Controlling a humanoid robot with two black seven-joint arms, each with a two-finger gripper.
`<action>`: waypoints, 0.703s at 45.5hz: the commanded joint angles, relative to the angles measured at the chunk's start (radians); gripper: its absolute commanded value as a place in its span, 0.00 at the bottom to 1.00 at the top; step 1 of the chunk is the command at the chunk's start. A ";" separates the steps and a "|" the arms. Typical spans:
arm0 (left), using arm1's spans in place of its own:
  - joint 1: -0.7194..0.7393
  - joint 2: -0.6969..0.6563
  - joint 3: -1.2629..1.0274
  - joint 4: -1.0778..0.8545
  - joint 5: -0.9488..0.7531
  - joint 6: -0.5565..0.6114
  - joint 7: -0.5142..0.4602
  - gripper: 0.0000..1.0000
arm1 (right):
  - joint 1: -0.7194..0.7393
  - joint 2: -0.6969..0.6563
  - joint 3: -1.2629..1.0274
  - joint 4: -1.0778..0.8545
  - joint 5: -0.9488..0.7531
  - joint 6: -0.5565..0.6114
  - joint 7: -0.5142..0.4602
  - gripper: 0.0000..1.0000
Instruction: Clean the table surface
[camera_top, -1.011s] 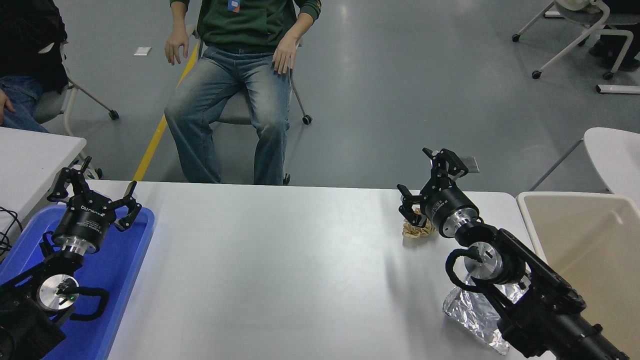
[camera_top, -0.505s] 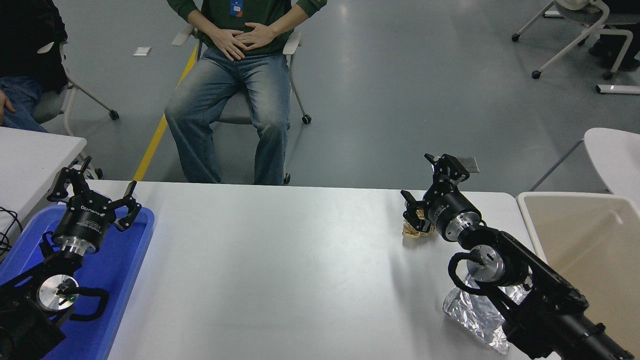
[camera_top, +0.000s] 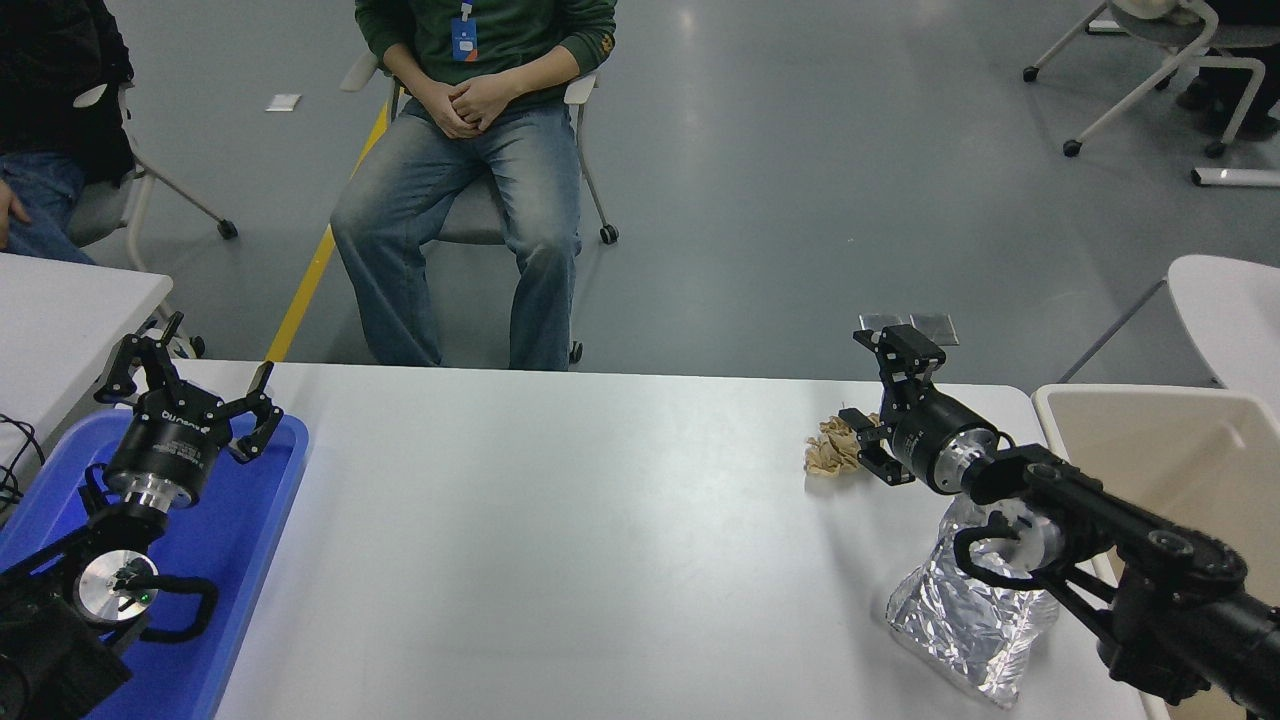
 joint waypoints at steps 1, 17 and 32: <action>0.000 -0.001 0.000 0.000 0.000 0.000 0.000 1.00 | 0.069 -0.156 -0.164 0.063 0.000 0.000 0.000 0.99; 0.000 0.000 0.000 0.000 0.000 0.000 0.000 1.00 | 0.126 -0.389 -0.344 0.229 -0.017 0.006 -0.002 0.99; 0.000 -0.001 0.000 0.000 0.000 0.000 0.000 1.00 | 0.200 -0.538 -0.538 0.268 -0.129 0.024 -0.014 0.98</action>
